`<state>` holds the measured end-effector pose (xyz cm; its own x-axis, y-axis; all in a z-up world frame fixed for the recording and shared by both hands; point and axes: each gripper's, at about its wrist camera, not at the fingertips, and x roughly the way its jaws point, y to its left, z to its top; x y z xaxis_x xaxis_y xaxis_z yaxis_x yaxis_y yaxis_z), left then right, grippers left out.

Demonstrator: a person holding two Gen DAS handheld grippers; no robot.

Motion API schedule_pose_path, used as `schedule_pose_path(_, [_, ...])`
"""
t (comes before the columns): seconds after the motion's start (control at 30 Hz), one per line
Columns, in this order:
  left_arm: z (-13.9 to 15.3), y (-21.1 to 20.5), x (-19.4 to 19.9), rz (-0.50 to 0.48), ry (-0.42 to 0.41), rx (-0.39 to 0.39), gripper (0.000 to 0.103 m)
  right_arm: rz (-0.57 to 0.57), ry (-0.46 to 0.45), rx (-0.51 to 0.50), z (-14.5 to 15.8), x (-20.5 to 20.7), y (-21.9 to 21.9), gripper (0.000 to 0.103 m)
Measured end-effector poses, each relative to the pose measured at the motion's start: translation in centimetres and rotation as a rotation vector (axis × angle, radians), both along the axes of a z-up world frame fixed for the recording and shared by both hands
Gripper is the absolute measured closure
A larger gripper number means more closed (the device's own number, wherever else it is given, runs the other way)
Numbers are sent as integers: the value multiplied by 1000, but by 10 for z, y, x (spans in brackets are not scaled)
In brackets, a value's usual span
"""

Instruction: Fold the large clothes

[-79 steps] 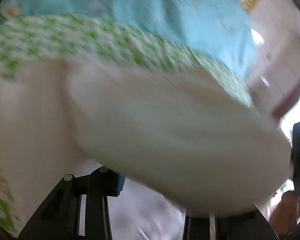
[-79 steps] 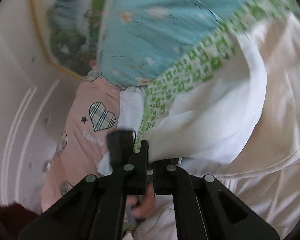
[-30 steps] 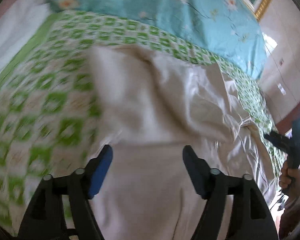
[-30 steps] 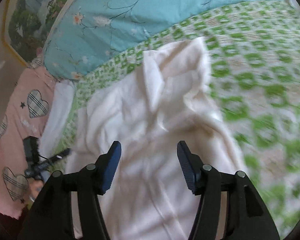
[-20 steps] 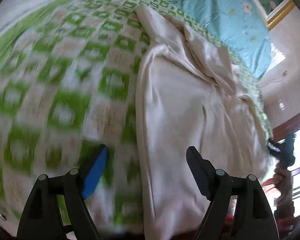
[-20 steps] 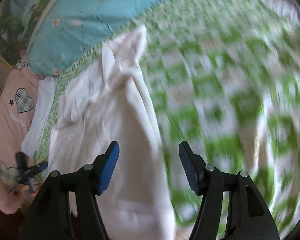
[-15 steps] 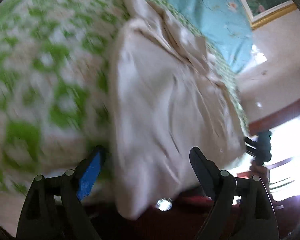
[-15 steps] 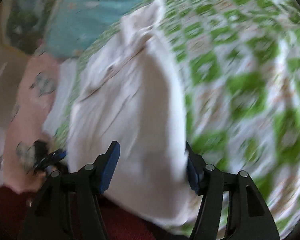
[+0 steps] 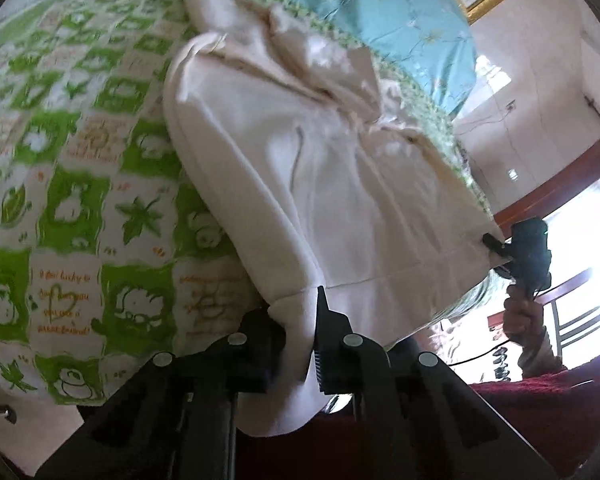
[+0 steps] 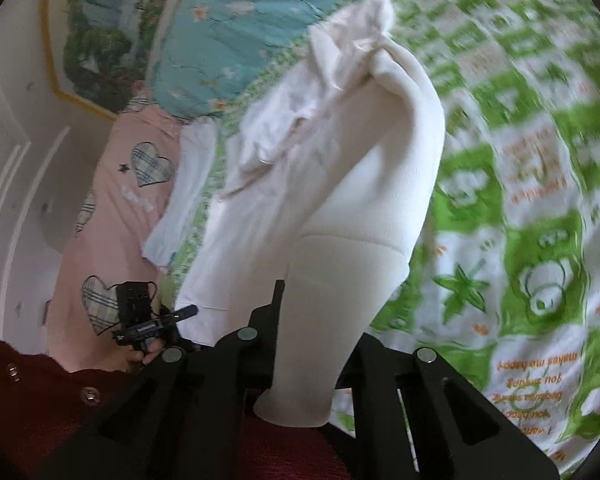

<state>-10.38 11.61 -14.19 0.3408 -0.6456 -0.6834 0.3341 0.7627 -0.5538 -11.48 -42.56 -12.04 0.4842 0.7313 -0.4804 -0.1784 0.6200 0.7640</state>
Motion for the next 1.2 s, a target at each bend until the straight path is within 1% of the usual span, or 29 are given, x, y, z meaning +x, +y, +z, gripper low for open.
schedule_pose_path(0.07, [8,3,1,8,-14,-23,90,3,-23,18,6,0,-1,93])
schedule_pose_path(0.17, [27,5,7,23,-50,-71,90,-5,-53,47,16,3,-1,93])
schedule_pose_path(0.23, [45,7,12,37,-91,-98,90,-13,-79,68,25,6,-1,93])
schedule_pose_path(0.33, [69,8,21,53,-153,-117,90,-30,-127,87,44,15,-1,94])
schedule_pose_path(0.4, [89,10,35,76,-204,-138,90,-46,-156,98,56,23,-3,94])
schedule_pose_path(0.5, [105,9,59,105,-250,-170,90,-78,-201,109,74,44,-7,93])
schedule_pose_path(0.53, [110,7,75,124,-261,-176,90,-90,-214,118,80,55,-9,93])
schedule_pose_path(0.63, [118,6,112,161,-280,-175,90,-117,-231,106,93,89,-11,93])
schedule_pose_path(0.7, [119,4,137,179,-281,-161,90,-138,-227,87,98,120,-11,93])
schedule_pose_path(0.8, [113,2,180,197,-257,-142,90,-168,-187,68,98,166,-13,93])
schedule_pose_path(0.83, [108,0,203,212,-239,-121,90,-175,-171,60,96,183,-13,93])
schedule_pose_path(0.9, [94,-5,235,232,-205,-91,90,-188,-135,34,89,215,-13,93])
schedule_pose_path(1.0, [64,-14,279,245,-146,-40,89,-220,-57,-38,66,263,-12,93])
schedule_pose_path(1.03, [57,-16,287,248,-137,-27,89,-224,-33,-47,58,275,-11,93])
schedule_pose_path(1.07, [43,-19,302,247,-116,-9,89,-232,-2,-62,47,288,-10,93])
schedule_pose_path(1.1, [37,-20,309,247,-102,-4,88,-238,30,-85,36,299,-9,93])
schedule_pose_path(1.13, [23,-20,320,249,-67,-3,88,-238,53,-99,26,308,-8,91])
schedule_pose_path(1.2, [8,-16,329,248,-31,-33,84,-236,107,-86,6,320,-8,88])
